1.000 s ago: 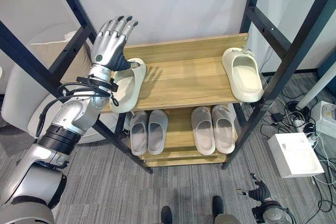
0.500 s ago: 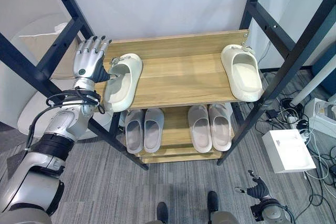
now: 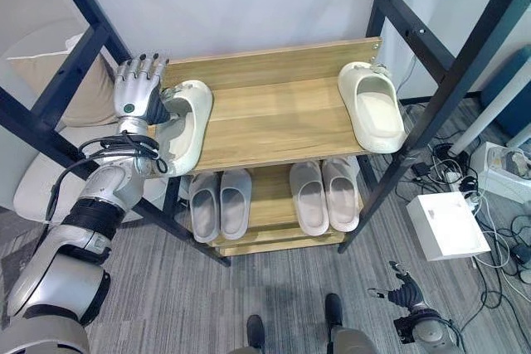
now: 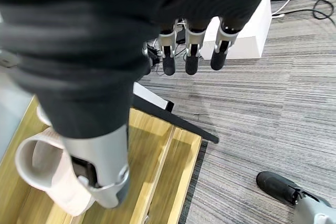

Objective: Arrange the slippers neatly on the shoe rack.

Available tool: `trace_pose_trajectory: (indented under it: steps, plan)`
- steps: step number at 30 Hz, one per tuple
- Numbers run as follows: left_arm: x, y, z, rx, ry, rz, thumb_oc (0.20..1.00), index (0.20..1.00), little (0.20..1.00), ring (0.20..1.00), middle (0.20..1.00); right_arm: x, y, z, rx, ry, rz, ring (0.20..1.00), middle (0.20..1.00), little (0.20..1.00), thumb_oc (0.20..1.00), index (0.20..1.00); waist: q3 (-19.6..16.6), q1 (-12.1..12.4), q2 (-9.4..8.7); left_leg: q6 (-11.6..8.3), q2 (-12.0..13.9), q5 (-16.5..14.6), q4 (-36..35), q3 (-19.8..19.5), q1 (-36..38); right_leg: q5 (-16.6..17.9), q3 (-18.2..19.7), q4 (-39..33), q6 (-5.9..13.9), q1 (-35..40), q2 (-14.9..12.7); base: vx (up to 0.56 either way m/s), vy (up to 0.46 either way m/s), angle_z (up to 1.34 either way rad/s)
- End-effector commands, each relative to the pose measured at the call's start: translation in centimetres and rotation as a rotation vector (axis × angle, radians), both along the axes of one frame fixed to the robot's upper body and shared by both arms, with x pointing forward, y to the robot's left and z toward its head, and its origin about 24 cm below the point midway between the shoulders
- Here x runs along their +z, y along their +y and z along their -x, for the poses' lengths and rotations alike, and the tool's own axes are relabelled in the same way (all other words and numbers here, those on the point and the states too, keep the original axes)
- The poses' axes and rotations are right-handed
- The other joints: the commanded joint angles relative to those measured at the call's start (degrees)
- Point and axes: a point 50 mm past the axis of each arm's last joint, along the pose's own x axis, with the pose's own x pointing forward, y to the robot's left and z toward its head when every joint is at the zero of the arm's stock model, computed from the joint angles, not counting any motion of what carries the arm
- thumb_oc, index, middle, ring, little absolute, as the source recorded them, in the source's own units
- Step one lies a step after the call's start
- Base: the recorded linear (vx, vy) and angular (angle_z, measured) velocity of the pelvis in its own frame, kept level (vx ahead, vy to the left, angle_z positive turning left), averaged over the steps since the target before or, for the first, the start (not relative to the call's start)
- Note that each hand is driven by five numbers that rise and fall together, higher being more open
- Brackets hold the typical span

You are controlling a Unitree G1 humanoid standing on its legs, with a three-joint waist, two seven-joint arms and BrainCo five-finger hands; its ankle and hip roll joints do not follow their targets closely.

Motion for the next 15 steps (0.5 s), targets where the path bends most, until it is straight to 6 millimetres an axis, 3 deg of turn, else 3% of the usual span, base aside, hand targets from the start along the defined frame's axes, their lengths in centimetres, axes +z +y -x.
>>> trace_pose_trajectory:
  steps: [1,8,15]
  plan:
    - [5.8,0.1,-1.0,0.026,-0.161,-0.023,0.200,0.200,0.200,0.200,0.200,2.1,-0.2,-2.0,0.033,-0.130,0.027,1.000,1.000,1.000,1.000,1.000,2.2,-1.9,-1.58,-0.60,-0.3,-4.2,0.0,-0.9,3.2,-4.9,-1.7,0.1,4.98,3.4,-1.2,-0.01,0.005,-0.14]
    - [5.3,-0.7,-1.3,0.001,-0.128,-0.057,0.200,0.200,0.200,0.200,0.200,1.4,0.0,-1.7,0.013,-0.105,0.019,1.000,1.000,1.000,1.000,1.000,2.3,-2.0,-1.34,-0.65,-0.2,-4.3,0.0,-0.4,3.6,-5.0,-1.4,0.1,4.95,3.7,-1.1,0.00,-0.001,-0.04]
    - [6.0,-3.3,-1.0,-0.115,-0.153,-0.120,0.200,0.200,0.200,0.200,0.200,1.1,0.1,-1.6,0.005,-0.092,0.011,1.000,1.000,1.000,1.000,1.000,2.1,-1.7,-0.61,-0.69,-0.2,-4.4,0.0,-0.8,4.2,-5.6,-1.9,0.1,4.72,4.7,-1.1,0.00,0.000,0.00]
